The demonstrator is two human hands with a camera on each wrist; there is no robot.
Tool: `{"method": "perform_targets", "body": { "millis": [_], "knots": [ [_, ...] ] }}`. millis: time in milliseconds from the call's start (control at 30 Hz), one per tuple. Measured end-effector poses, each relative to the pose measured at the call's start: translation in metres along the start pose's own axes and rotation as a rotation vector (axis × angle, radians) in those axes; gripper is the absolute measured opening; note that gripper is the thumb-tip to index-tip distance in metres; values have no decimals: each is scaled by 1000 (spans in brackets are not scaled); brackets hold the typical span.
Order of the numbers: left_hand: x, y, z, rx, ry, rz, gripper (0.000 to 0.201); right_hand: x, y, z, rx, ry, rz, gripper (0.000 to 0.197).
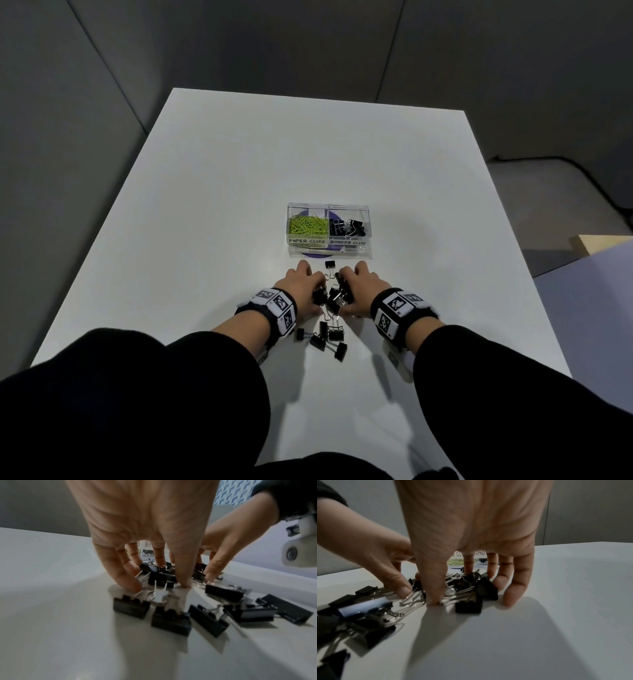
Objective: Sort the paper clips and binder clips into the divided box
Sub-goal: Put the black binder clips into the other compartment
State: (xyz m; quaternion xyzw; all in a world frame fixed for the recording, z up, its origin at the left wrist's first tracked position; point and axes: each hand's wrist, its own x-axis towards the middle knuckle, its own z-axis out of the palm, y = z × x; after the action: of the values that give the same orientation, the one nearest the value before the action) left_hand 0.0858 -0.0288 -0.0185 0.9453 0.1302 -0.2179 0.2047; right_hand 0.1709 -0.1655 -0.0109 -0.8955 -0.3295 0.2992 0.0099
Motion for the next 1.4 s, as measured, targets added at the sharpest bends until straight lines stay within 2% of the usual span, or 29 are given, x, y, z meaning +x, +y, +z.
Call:
{"method": "perform_targets", "body": {
  "millis": [300,433,567,733,933,1100,1400],
  "knots": [
    [4,2,-6,64,-115,45,45,7,3,-4,61,-35,-18,65],
    [6,2,-9,97,-117,55,52,8,3,-5,14,-26,-62,68],
    [10,2,-12,121,-147,69,56,10,1,-5,-1,-38,-104,84],
    [12,0,-12,125,-178,88,48,13,-3,-10,-12,-84,-89,58],
    [10,-4,-12,141,-130,138,37,15,0,-8,17,-82,-81,46],
    [8,-4,-10,166,-59,119,31,13,5,-10,68,-78,-106,38],
    [5,-7,-15,-38,59,79,26,4,13,-18,192,2,-88,33]
  ]
}}
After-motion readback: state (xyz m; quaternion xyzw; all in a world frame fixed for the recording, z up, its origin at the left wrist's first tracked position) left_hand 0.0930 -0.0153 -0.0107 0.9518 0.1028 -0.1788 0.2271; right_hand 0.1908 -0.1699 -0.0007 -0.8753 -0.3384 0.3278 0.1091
